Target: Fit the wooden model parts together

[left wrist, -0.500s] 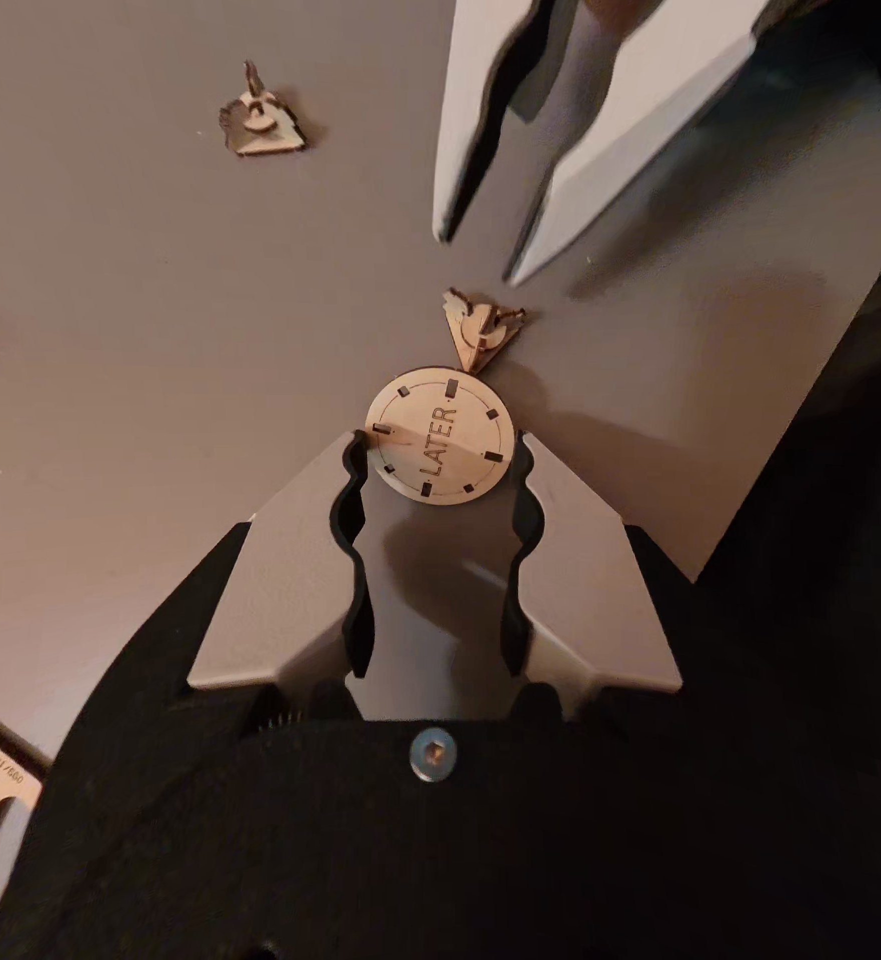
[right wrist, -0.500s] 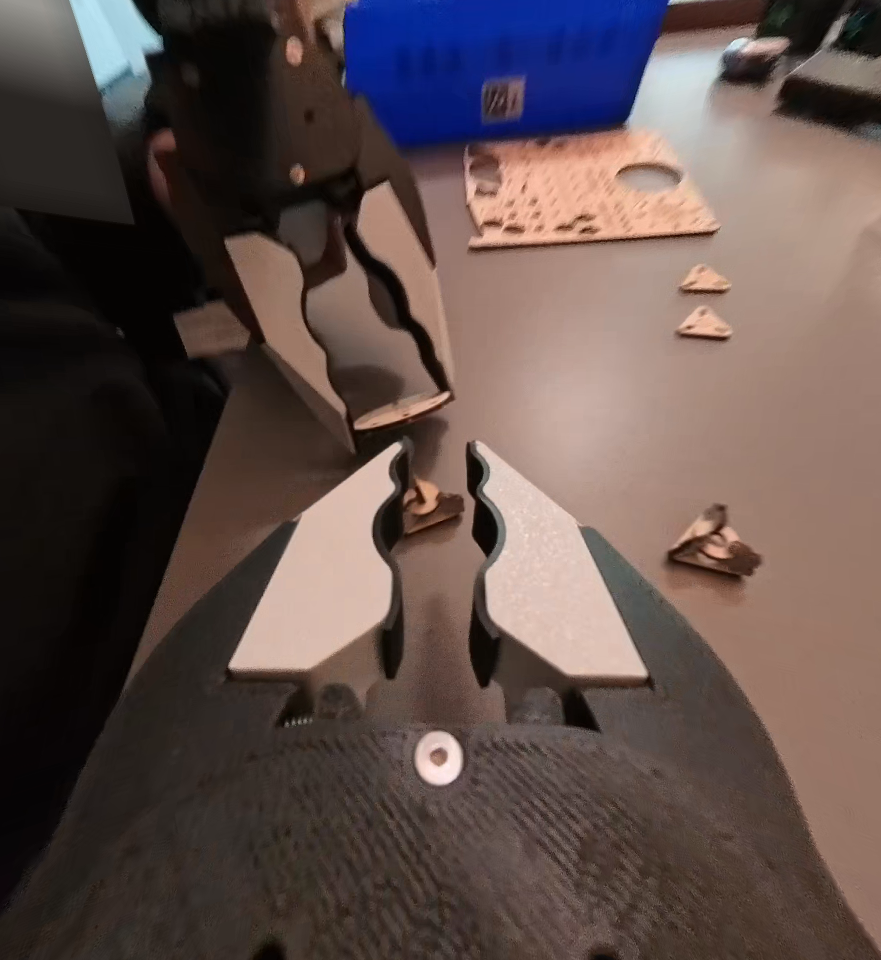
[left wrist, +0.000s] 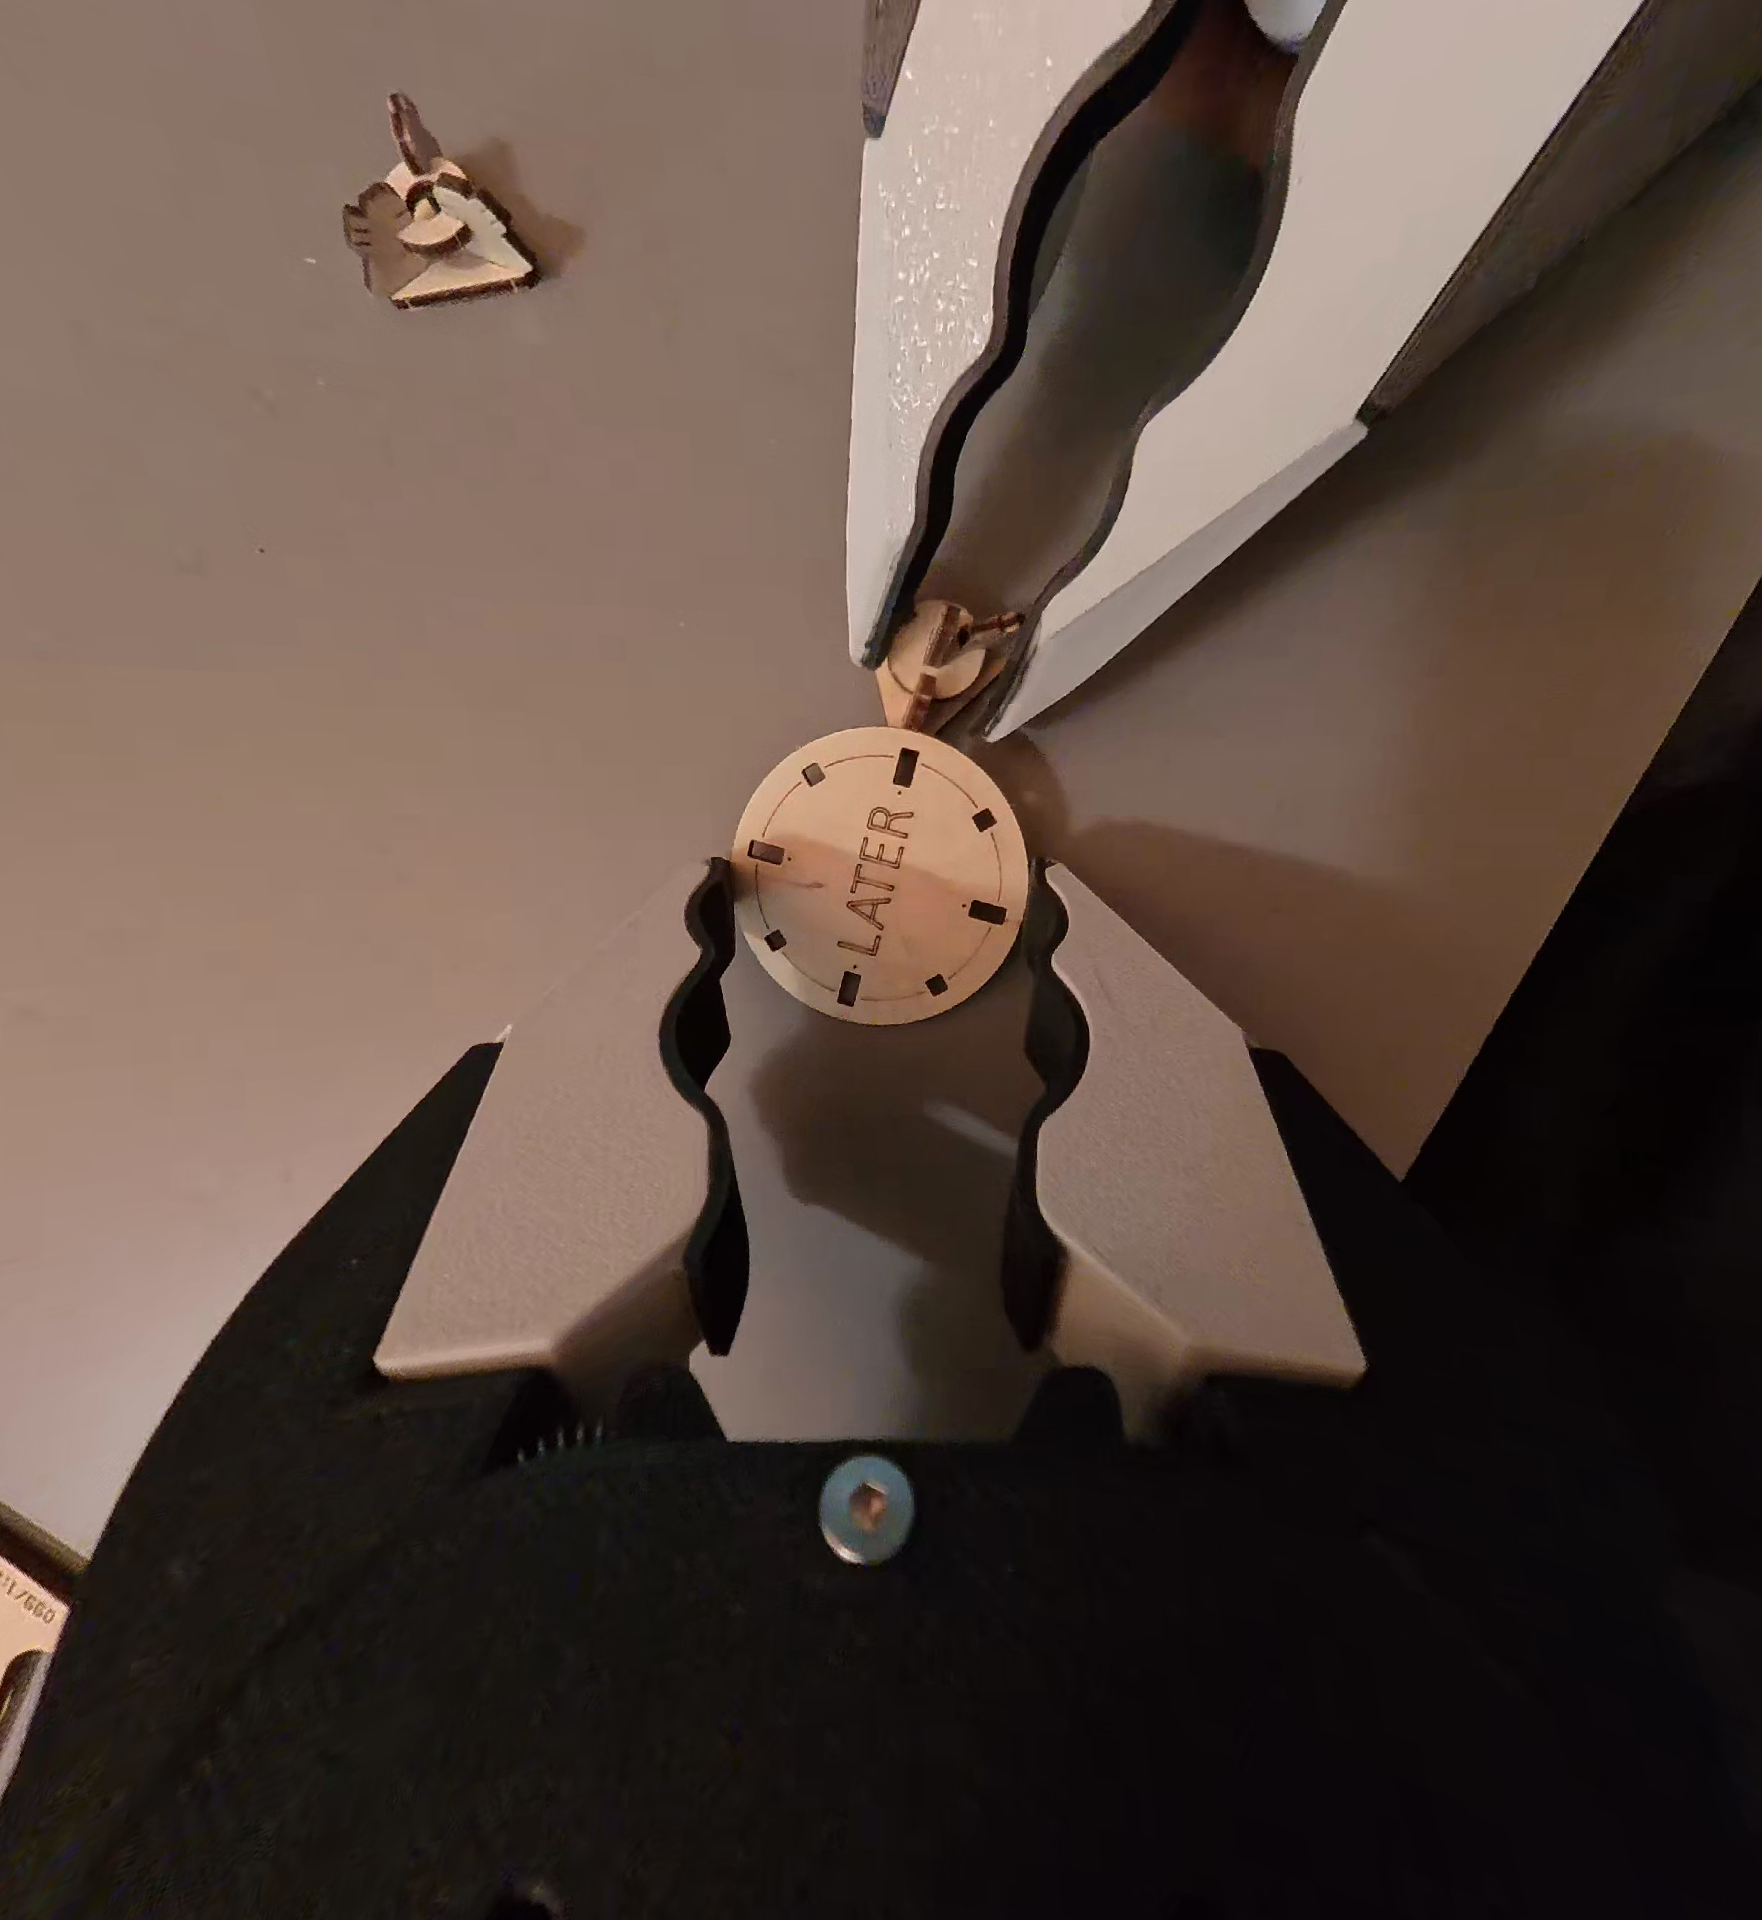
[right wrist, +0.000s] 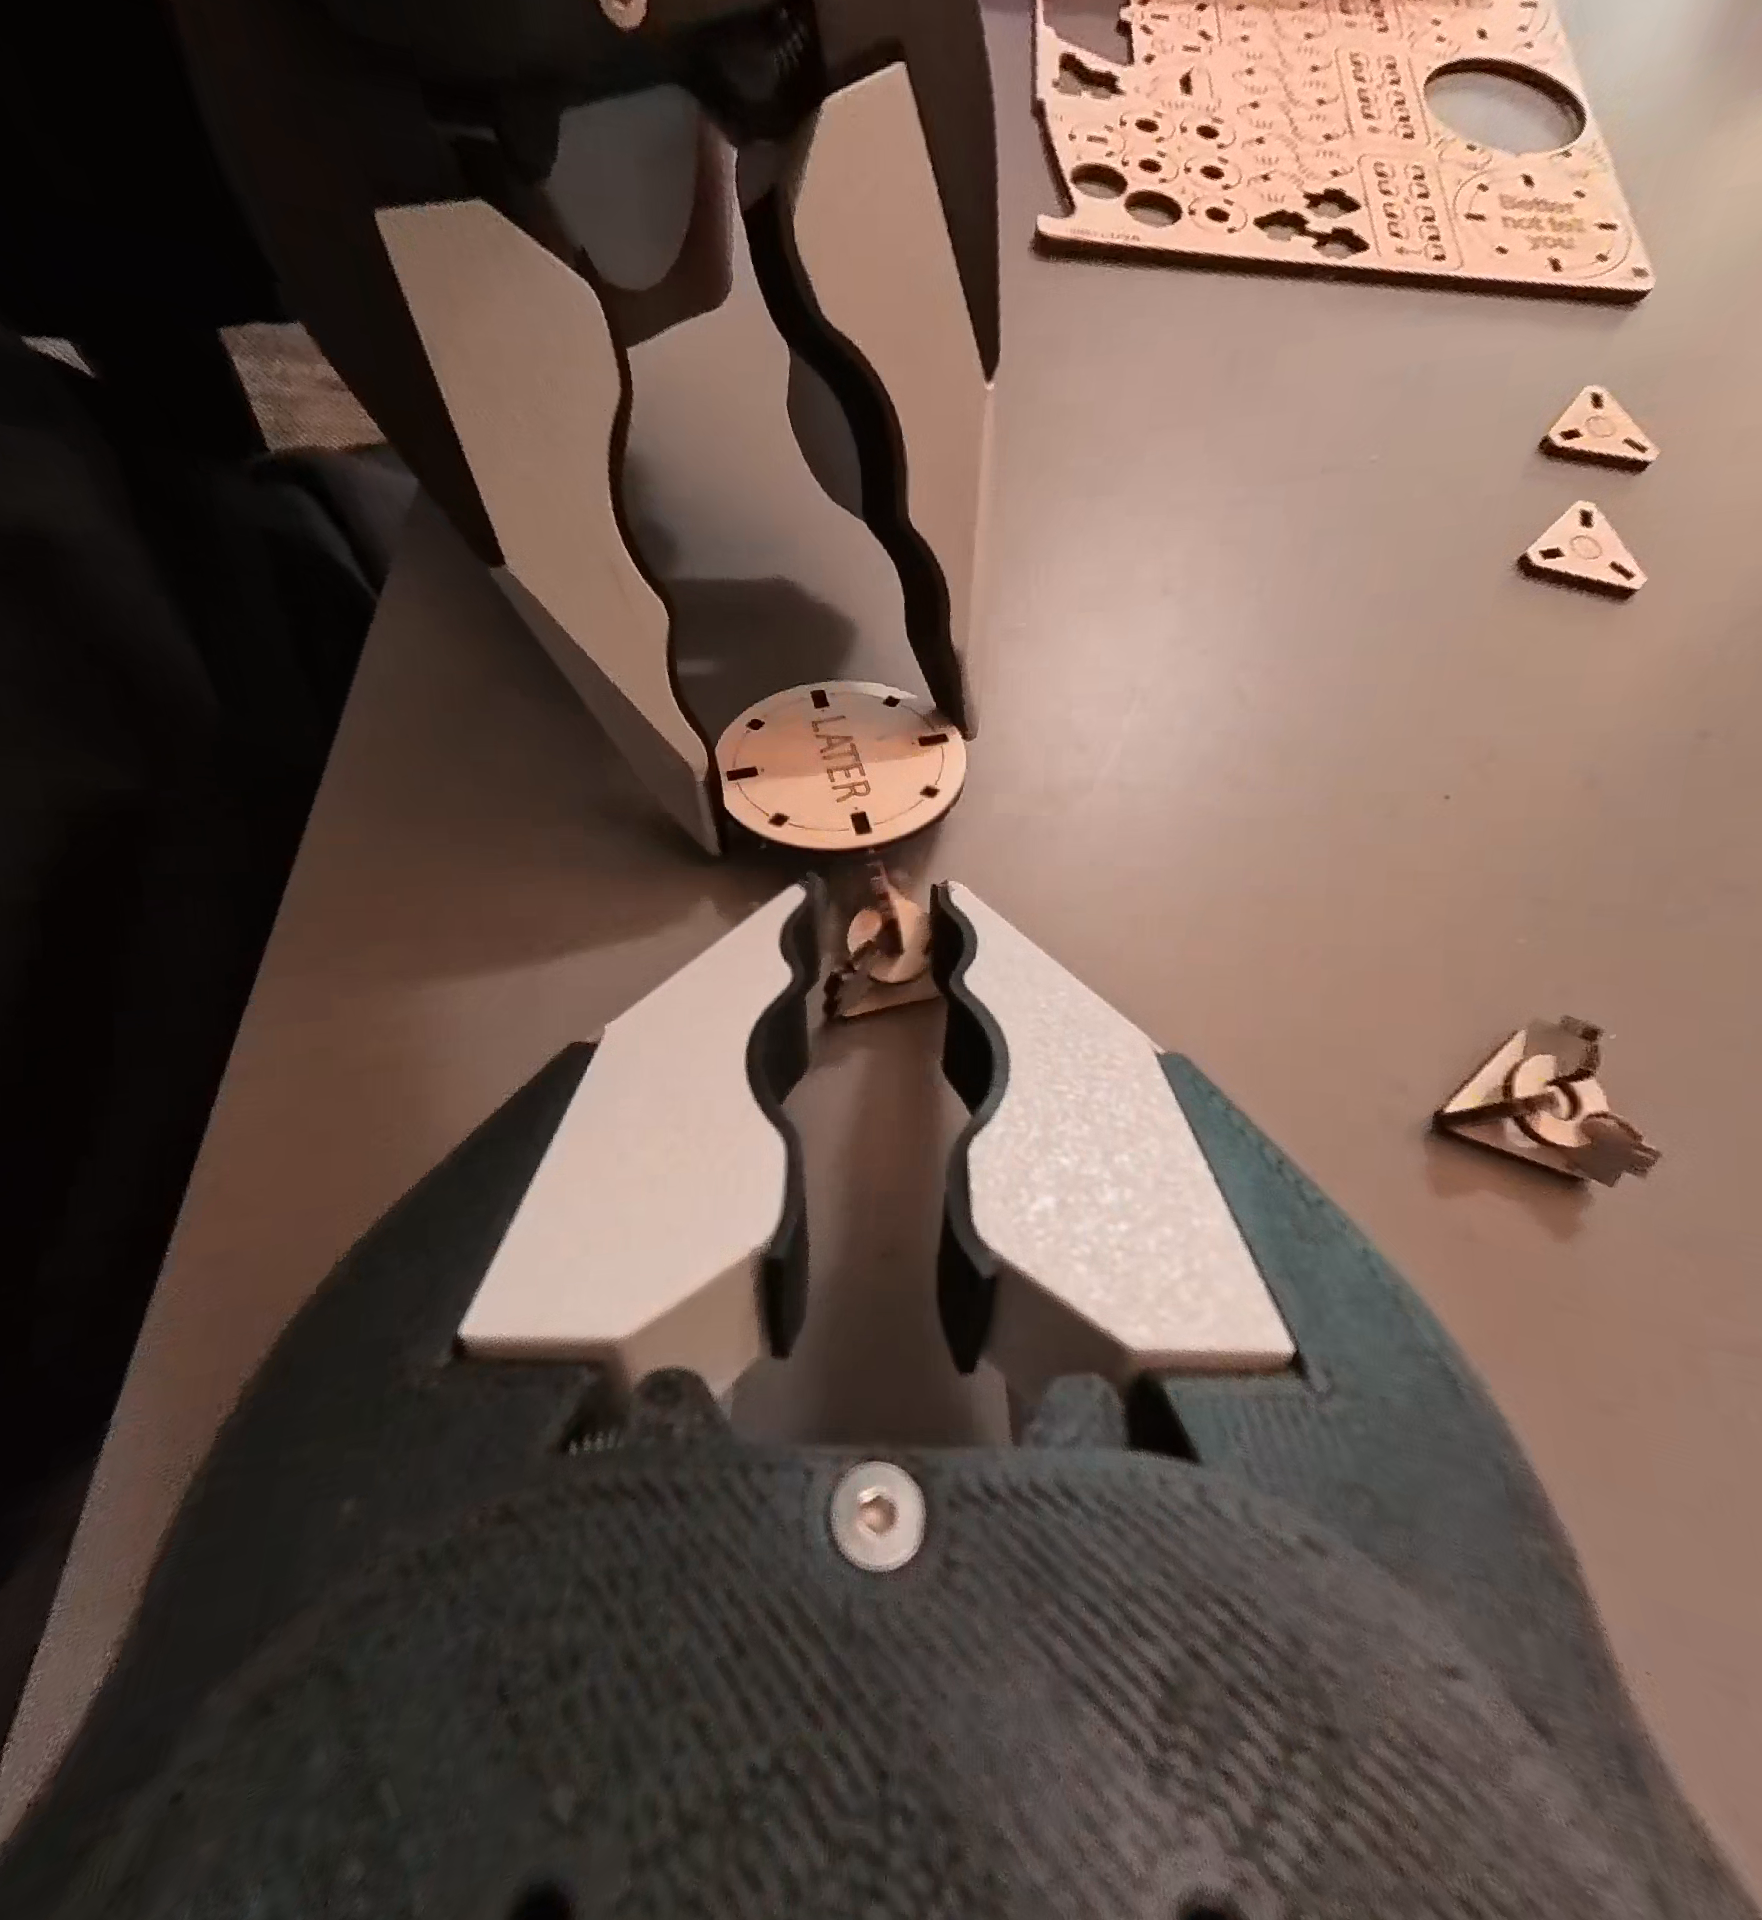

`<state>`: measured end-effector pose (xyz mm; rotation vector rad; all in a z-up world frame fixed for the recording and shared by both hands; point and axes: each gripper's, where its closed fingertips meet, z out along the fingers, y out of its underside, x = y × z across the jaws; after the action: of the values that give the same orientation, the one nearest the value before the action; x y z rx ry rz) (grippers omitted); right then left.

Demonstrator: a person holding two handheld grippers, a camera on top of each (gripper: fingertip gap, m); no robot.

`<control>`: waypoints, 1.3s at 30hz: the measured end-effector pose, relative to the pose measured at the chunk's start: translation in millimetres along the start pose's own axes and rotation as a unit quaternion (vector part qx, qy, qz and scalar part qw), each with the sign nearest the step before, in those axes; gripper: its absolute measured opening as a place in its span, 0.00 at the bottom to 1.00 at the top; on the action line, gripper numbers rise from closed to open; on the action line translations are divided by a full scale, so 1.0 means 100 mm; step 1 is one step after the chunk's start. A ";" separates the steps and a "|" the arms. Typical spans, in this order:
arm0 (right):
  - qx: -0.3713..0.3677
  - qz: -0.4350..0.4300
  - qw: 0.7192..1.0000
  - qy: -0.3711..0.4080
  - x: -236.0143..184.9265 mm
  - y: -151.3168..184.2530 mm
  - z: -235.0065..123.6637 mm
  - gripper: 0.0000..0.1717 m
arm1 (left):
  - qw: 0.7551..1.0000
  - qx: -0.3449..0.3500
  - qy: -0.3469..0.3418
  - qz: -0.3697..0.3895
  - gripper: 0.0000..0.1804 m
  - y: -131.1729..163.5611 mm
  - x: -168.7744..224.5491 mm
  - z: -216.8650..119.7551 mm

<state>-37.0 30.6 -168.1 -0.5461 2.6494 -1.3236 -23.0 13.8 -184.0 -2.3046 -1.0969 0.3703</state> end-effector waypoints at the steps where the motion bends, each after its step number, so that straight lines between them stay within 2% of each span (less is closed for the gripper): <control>1: -0.004 -0.004 1.000 0.003 0.00 0.01 0.01 0.11 | 1.000 0.001 0.001 -0.001 0.32 0.00 0.00 0.00; 9: -0.002 -0.020 1.000 0.015 0.01 -0.01 0.00 0.08 | 1.000 0.017 0.010 -0.014 0.32 -0.02 -0.03 -0.01; 13: 0.009 -0.012 1.000 0.015 0.03 -0.04 -0.03 0.03 | 0.999 0.033 0.024 -0.034 0.32 -0.02 -0.05 -0.03; 19: -0.002 -0.017 1.000 0.015 0.02 -0.01 0.01 0.05 | 0.997 0.045 0.040 -0.045 0.32 -0.04 -0.04 -0.03; 23: 0.000 -0.018 1.000 0.016 0.02 -0.02 0.01 0.01 | 0.997 0.050 0.045 -0.043 0.32 -0.05 -0.02 -0.02; 30: 0.017 -0.005 1.000 0.012 0.03 -0.06 -0.01 0.01 | 0.995 0.069 0.049 -0.042 0.32 -0.09 -0.03 -0.04; 39: 0.055 0.019 0.998 -0.003 0.03 -0.17 -0.08 0.01 | 0.983 0.124 0.110 -0.074 0.32 -0.18 0.02 -0.08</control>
<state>-38.1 26.2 -150.0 -0.4833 2.5493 -1.4439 -28.7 21.6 -167.0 -1.9776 -1.0398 0.1769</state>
